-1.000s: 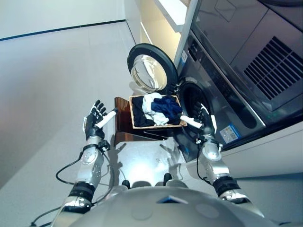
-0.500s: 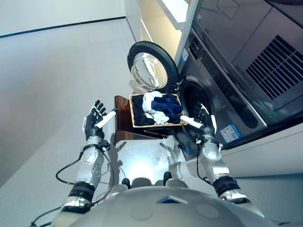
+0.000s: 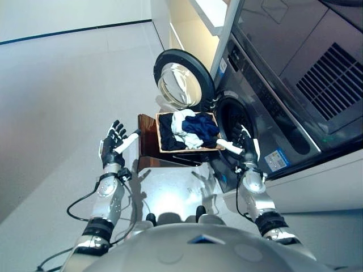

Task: Pick up the clothes and place them into the washing machine

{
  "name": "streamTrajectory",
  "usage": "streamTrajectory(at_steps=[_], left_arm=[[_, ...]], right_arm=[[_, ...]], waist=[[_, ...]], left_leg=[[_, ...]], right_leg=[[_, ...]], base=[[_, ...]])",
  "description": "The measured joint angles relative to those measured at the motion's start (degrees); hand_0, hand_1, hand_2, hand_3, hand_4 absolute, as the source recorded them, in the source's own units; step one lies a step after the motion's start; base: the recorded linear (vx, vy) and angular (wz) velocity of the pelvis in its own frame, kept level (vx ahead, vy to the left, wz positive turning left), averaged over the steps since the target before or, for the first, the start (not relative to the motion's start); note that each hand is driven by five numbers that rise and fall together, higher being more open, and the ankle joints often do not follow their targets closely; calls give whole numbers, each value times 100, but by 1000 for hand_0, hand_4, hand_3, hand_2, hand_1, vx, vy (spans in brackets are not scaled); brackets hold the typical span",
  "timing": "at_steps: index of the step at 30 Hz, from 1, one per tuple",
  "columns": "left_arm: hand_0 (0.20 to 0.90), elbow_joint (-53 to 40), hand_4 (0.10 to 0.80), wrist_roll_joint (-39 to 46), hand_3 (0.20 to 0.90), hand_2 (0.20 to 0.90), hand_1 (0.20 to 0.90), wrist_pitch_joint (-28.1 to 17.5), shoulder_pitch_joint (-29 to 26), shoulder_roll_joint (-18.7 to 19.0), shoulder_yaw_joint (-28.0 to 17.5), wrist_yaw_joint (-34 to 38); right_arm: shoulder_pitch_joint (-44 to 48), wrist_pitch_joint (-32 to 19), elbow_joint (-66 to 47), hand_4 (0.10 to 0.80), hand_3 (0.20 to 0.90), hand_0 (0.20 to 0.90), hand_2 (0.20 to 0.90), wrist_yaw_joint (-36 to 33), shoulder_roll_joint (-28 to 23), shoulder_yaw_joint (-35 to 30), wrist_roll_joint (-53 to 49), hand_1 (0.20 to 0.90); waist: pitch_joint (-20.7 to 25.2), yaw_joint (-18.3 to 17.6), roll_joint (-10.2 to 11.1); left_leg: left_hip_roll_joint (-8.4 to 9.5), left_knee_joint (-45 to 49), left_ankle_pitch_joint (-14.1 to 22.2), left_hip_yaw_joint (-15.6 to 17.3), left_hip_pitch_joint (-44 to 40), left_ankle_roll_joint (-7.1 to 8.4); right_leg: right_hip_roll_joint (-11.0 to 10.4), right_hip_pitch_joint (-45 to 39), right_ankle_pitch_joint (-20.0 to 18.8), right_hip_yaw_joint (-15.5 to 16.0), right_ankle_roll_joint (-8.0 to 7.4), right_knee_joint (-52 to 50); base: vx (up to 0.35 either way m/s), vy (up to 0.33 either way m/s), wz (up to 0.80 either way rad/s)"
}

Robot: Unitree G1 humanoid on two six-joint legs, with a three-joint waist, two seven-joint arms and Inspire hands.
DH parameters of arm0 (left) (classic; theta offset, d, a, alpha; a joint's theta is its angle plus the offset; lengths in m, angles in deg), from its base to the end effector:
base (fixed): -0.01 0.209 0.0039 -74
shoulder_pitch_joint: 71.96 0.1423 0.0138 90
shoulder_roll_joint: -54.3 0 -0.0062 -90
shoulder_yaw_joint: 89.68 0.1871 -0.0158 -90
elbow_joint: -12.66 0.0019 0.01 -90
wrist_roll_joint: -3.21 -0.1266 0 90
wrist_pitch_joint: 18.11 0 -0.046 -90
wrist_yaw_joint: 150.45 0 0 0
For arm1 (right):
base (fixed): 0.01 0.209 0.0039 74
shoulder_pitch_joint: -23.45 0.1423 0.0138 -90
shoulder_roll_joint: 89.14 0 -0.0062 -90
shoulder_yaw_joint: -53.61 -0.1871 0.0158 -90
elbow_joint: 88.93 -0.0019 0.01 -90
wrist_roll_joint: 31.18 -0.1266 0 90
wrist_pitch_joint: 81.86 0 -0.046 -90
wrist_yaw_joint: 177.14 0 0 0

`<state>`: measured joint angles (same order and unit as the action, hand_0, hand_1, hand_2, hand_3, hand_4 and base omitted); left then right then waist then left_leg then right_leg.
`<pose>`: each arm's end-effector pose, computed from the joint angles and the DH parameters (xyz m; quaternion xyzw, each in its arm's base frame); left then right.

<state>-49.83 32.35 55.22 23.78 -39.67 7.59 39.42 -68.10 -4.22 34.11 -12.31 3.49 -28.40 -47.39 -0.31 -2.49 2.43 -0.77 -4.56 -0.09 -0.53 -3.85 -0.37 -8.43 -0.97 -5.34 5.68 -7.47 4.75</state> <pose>0.1429 0.1933 -0.0400 -0.1101 0.1576 0.1477 0.9702 0.1543 -0.1957 -0.0451 -0.0227 0.1981 -0.1411 0.9697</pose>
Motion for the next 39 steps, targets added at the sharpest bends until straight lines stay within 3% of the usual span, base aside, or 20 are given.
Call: streamTrajectory(at_steps=[5, 7, 9, 11, 15, 17, 19, 21, 22, 26, 28, 30, 32, 33, 34, 35, 36, 37, 39], left_arm=[[900, 10, 800, -3, 900, 900, 900, 11, -39, 3, -1, -39], [900, 16, 800, -8, 900, 900, 900, 16, -38, -7, 3, -120], [900, 31, 800, -20, 900, 900, 900, 22, -46, -12, 7, -194], [900, 152, 800, -20, 900, 900, 900, 25, -132, -1, -41, -228], [900, 232, 800, -45, 900, 900, 900, 63, -41, 20, -195, -236], [900, 234, 800, -112, 900, 900, 900, 65, 12, 62, -408, -234], [900, 234, 800, -123, 900, 900, 900, 66, 41, 117, -555, -218], [900, 238, 800, -130, 900, 900, 900, 67, 29, 126, -633, -218], [900, 238, 800, -129, 900, 900, 900, 66, 24, 107, -639, -217], [900, 297, 800, -138, 900, 900, 900, 64, 16, 44, -622, -195], [900, 353, 800, -139, 900, 900, 900, 64, 28, 1, -614, -183], [900, 351, 800, -139, 900, 900, 900, 61, 52, 13, -611, -172], [900, 382, 800, -134, 900, 900, 900, 57, 84, -39, -600, -113], [900, 387, 800, -124, 900, 900, 900, 59, 92, -105, -568, -88], [900, 384, 800, -119, 900, 900, 900, 54, 84, -136, -523, -72], [900, 384, 800, -116, 900, 900, 900, 53, 30, -135, -421, -66], [900, 384, 800, -116, 900, 900, 900, 54, 4, -139, -403, -69], [900, 383, 800, -115, 900, 900, 900, 56, -53, -185, -375, -63], [900, 384, 800, -114, 900, 900, 900, 54, -237, -243, -338, -73]], right_arm=[[-6, 3, 56, 800, 900, 900, 900, 34, -11, -170, -5, 900], [-17, 9, 97, 800, 900, 900, 900, 40, -28, -260, -12, 900], [-92, 20, 156, 800, 900, 900, 900, 46, -41, -370, -28, 900], [-161, 88, 184, 800, 900, 900, 900, 53, -53, -394, -153, 900], [-349, 130, 194, 800, 900, 900, 900, 165, 10, -320, -261, 900], [-342, 131, 190, 800, 900, 900, 900, 229, 47, -285, -259, 900], [-328, 126, 183, 800, 900, 900, 900, 281, 54, -285, -253, 900], [-330, 127, 180, 800, 900, 900, 900, 271, 45, -304, -256, 900], [-333, 127, 182, 800, 900, 900, 900, 273, 39, -314, -258, 900], [-327, 128, 179, 800, 900, 900, 900, 266, 52, -294, -266, 900], [-366, 127, 179, 800, 900, 900, 900, 263, 52, -295, -266, 900], [-379, 126, 179, 800, 900, 900, 900, 266, 68, -294, -264, 900], [-369, 126, 181, 800, 900, 900, 900, 255, 50, -304, -266, 900], [-353, 127, 182, 800, 900, 900, 900, 239, 26, -306, -270, 900], [-337, 126, 181, 800, 900, 900, 900, 241, -3, -298, -271, 900], [-245, 126, 181, 800, 900, 900, 900, 246, -33, -292, -271, 900], [-189, 126, 181, 800, 900, 900, 900, 247, -37, -292, -271, 900], [-95, 126, 166, 800, 900, 900, 900, 240, -90, -258, -270, 900], [-14, 116, 150, 800, 900, 900, 900, 224, -167, -247, -267, 900]], waist=[[-226, 14, 24], [-339, 3, 8], [-387, -5, 18], [-459, -45, 27], [-537, -111, -119], [-530, -81, -83], [-535, -99, -101], [-571, -179, -147], [-583, -188, -170], [-675, -322, -154], [-667, -333, -85], [-610, -394, 43], [-561, -423, 50], [-570, -449, -54], [-568, -437, -125], [-586, -425, -195], [-594, -430, -203], [-594, -456, -234], [-581, -467, -238]], left_leg=[[163, 87, 39, 28, -85, -97], [292, 263, 158, 39, -77, -184], [465, 477, 305, 52, -51, -323], [702, 866, 517, 25, 121, -578], [698, 1108, 674, 52, 107, -757], [701, 1094, 637, 192, 65, -852], [683, 954, 592, 251, 19, -901], [688, 831, 546, 224, 1, -947], [675, 779, 537, 237, -20, -943], [702, 557, 551, 127, -270, -895], [751, 486, 600, 60, -453, -839], [804, 424, 707, -28, -567, -718], [702, 456, 880, -112, -591, -534], [533, 473, 974, -164, -608, -408], [417, 480, 1012, -164, -606, -346], [266, 570, 1108, -150, -595, -231], [223, 608, 1130, -134, -588, -195], [37, 611, 1174, -177, -589, -83], [-131, 544, 1185, -265, -598, -65]], right_leg=[[-145, -41, 40, -12, -76, -167], [-294, -22, 167, -20, -165, -413], [-525, 112, 440, -26, -235, -869], [-792, 416, 554, -53, -252, -1611], [-828, 839, 236, -54, 293, -2531], [-873, 1049, 197, -24, 291, -2640], [-789, 1163, 380, 51, 155, -2425], [-673, 1318, 385, 78, 124, -1995], [-609, 1376, 349, 42, 70, -1811], [-415, 1560, -33, -42, -383, -687], [-412, 1556, -87, -54, -316, -644], [-372, 1495, -78, -279, -305, -639], [-259, 1467, -509, -364, -87, -685], [-78, 1442, -632, -349, 163, -784], [29, 1444, -574, -314, 213, -820], [198, 1466, -532, -270, 367, -925], [248, 1469, -505, -253, 404, -965], [339, 1441, -368, -129, 444, -1015], [454, 1436, -258, -41, 497, -1071]], base=[[21, 210, 0], [15, 213, 3], [20, 234, 5], [51, 263, 8], [57, 117, -1], [77, 13, -34], [76, -18, -29], [101, -31, -3], [170, -40, 6], [127, -46, 14], [149, -103, 28], [174, -141, 35], [139, -142, 34], [107, -112, 23], [235, -243, 16], [135, -134, -2], [196, -195, 4], [129, -128, 16], [158, -191, 22]])
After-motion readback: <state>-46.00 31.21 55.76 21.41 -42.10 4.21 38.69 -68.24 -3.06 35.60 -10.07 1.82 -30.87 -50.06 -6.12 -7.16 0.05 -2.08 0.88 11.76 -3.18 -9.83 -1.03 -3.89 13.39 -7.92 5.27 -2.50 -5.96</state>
